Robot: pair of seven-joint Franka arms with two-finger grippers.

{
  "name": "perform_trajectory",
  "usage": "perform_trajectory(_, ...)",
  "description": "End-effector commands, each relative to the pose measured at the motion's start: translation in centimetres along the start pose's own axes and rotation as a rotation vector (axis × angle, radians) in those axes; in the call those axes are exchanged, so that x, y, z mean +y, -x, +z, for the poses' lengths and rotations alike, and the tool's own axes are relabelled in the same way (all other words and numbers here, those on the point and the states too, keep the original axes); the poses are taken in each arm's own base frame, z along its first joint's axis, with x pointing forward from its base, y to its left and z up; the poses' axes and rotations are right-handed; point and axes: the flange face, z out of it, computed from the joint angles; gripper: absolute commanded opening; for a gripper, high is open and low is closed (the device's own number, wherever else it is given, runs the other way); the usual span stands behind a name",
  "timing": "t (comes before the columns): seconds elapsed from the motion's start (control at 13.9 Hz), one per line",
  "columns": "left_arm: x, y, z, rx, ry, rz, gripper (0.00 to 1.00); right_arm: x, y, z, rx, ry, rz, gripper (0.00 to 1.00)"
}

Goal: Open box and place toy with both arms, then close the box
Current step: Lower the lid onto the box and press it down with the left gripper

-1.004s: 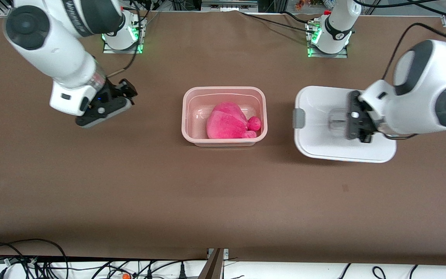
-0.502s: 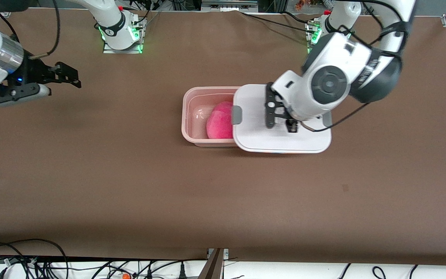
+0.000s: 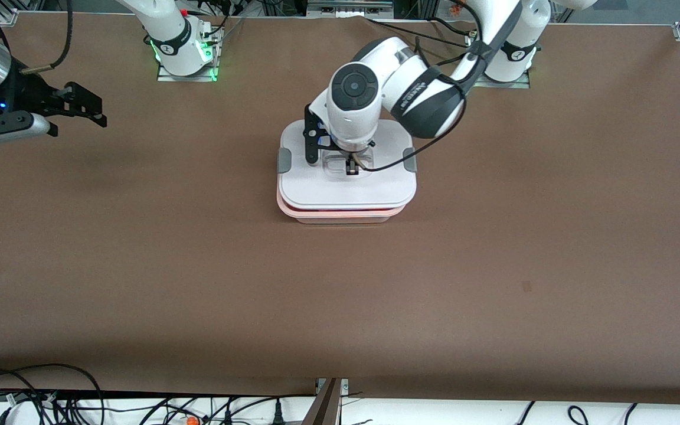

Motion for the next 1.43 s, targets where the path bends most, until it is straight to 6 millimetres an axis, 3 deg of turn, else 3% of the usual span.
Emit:
perform_trajectory(0.0, -0.3, -1.0, 1.8, -0.003, -0.03, 0.001, 0.0, 0.6, 0.2, -0.6, -0.01, 0.037, 0.021, 1.0)
perform_trajectory(0.43, -0.5, -1.3, 2.8, -0.037, -0.069, -0.008, 0.0, 1.9, -0.2, -0.8, -0.008, 0.047, 0.039, 1.0)
perform_trajectory(0.93, -1.4, -1.0, 3.6, -0.04, -0.059, -0.021, 0.0, 2.1, -0.9, 0.3, -0.023, 0.053, 0.05, 1.0)
perform_trajectory(1.36, -1.9, -0.8, 3.1, -0.034, -0.068, -0.018, 0.0, 1.8, -1.1, 0.4, -0.022, 0.054, 0.046, 1.0)
